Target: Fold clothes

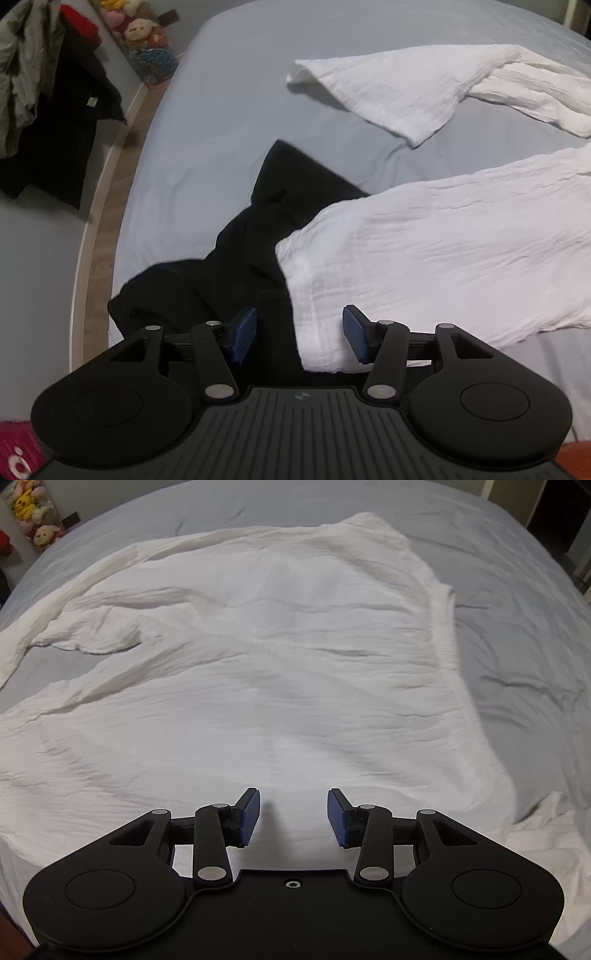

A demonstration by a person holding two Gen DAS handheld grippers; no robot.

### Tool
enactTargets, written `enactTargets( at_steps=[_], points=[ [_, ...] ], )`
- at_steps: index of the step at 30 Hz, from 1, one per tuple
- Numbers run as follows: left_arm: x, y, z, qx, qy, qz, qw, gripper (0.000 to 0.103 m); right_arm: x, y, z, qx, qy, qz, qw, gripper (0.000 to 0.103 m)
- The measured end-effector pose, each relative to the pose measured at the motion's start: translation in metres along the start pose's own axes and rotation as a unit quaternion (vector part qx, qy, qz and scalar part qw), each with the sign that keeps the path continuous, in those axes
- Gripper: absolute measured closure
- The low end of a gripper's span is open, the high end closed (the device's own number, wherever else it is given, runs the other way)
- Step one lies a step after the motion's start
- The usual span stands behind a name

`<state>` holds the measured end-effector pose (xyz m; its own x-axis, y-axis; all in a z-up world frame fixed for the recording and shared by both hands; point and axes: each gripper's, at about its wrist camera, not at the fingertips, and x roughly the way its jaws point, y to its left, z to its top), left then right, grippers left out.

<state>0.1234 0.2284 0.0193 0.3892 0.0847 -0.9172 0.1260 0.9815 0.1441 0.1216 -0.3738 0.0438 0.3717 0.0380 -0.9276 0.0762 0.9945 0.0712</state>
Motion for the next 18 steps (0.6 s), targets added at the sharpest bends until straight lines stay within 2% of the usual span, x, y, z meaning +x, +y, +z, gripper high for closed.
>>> enactTargets(
  at_steps=[3, 5, 6, 7, 11, 13, 14, 15, 16, 17, 18],
  points=[
    [0.014, 0.004, -0.003, -0.038, -0.018, -0.011, 0.9991, 0.052, -0.004, 0.015, -0.002, -0.021, 0.001, 0.01, 1.0, 0.064],
    [0.02, 0.002, -0.004, -0.055, -0.013, -0.029, 0.998, 0.056, -0.009, 0.022, -0.004, -0.036, -0.001, 0.015, 0.999, 0.064],
    [0.023, 0.001, -0.004, -0.063, -0.008, -0.04, 0.9972, 0.072, -0.012, 0.026, -0.006, -0.045, -0.003, 0.018, 0.999, 0.064],
    [0.022, -0.001, -0.003, -0.063, -0.005, -0.05, 0.9967, 0.094, -0.016, 0.029, -0.008, -0.056, -0.005, 0.019, 0.998, 0.063],
    [0.004, -0.024, 0.007, -0.053, -0.015, -0.103, 0.9932, 0.097, -0.021, 0.03, -0.013, -0.065, -0.005, 0.019, 0.998, 0.063],
    [-0.012, -0.046, 0.015, -0.03, -0.016, -0.155, 0.9873, 0.097, -0.02, 0.027, -0.013, -0.057, -0.003, 0.021, 0.998, 0.063],
    [-0.025, -0.066, 0.02, -0.006, -0.023, -0.191, 0.9812, 0.097, -0.019, 0.024, -0.012, -0.052, -0.002, 0.022, 0.998, 0.063],
    [-0.03, -0.077, 0.022, 0.007, -0.026, -0.213, 0.9767, 0.097, -0.017, 0.023, -0.012, -0.047, -0.001, 0.024, 0.999, 0.063],
    [-0.038, -0.093, 0.025, 0.025, -0.029, -0.247, 0.9684, 0.097, -0.016, 0.022, -0.011, -0.043, -0.001, 0.026, 0.999, 0.063],
    [-0.04, -0.099, 0.025, 0.031, -0.03, -0.259, 0.9648, 0.097, -0.014, 0.022, -0.011, -0.04, 0.0, 0.028, 0.999, 0.063],
    [-0.045, -0.113, 0.027, 0.047, -0.03, -0.289, 0.9556, 0.096, -0.013, 0.023, -0.011, -0.038, 0.001, 0.031, 0.999, 0.063]
  ],
)
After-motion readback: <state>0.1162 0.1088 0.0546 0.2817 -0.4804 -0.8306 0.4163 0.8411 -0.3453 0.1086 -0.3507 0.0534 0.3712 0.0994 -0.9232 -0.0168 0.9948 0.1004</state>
